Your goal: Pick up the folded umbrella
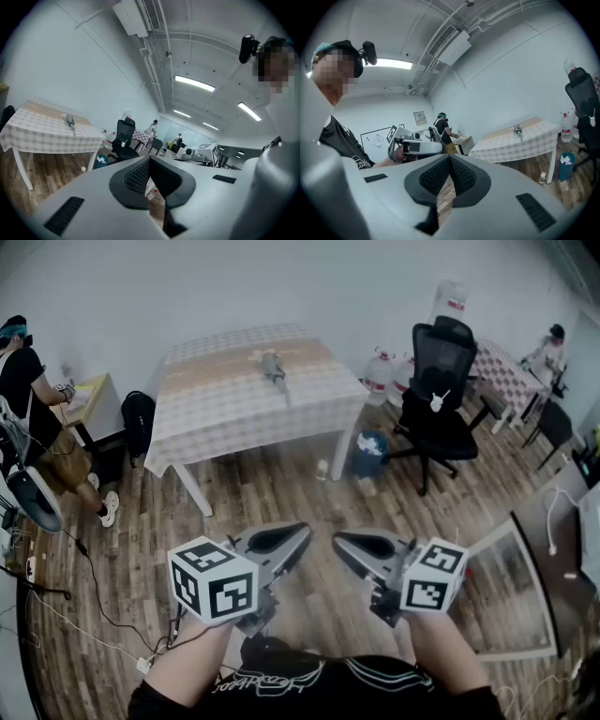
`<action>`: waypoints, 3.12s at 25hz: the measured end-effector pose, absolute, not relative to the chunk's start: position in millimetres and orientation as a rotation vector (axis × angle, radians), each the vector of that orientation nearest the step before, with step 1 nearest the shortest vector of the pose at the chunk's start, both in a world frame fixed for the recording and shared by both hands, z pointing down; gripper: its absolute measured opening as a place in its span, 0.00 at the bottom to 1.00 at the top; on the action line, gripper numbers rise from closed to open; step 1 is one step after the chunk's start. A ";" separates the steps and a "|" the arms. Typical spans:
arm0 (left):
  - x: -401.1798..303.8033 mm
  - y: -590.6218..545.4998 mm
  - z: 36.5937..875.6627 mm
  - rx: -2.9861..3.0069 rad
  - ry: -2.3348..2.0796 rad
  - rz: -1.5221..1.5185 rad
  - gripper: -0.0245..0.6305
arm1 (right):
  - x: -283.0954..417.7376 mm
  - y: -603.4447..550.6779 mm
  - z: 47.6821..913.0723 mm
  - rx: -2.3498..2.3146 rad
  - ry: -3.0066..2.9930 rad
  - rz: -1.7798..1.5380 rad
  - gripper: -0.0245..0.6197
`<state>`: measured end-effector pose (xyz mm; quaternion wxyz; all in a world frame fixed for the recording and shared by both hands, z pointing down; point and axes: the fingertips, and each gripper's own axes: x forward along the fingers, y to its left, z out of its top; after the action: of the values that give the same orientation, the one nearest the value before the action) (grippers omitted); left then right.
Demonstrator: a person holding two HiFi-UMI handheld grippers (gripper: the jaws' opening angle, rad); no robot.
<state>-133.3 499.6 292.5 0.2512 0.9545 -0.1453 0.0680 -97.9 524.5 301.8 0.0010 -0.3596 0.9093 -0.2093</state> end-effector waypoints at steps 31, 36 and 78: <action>-100.2 486.1 266.2 2.680 -0.562 0.281 0.03 | -45.3 514.4 260.4 -1.152 2.810 -0.546 0.06; -84.6 473.2 282.7 2.664 -0.533 0.333 0.03 | -37.1 504.4 274.6 -1.157 2.815 -0.560 0.06; -28.7 -117.1 396.5 2.469 -0.585 0.331 0.03 | 42.7 -89.1 388.0 -1.167 2.828 -0.899 0.06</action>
<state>-28.7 -117.1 396.5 0.2874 0.9242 -0.2191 0.1238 42.7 -89.1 388.0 -0.0237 -0.3657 0.8867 -0.2819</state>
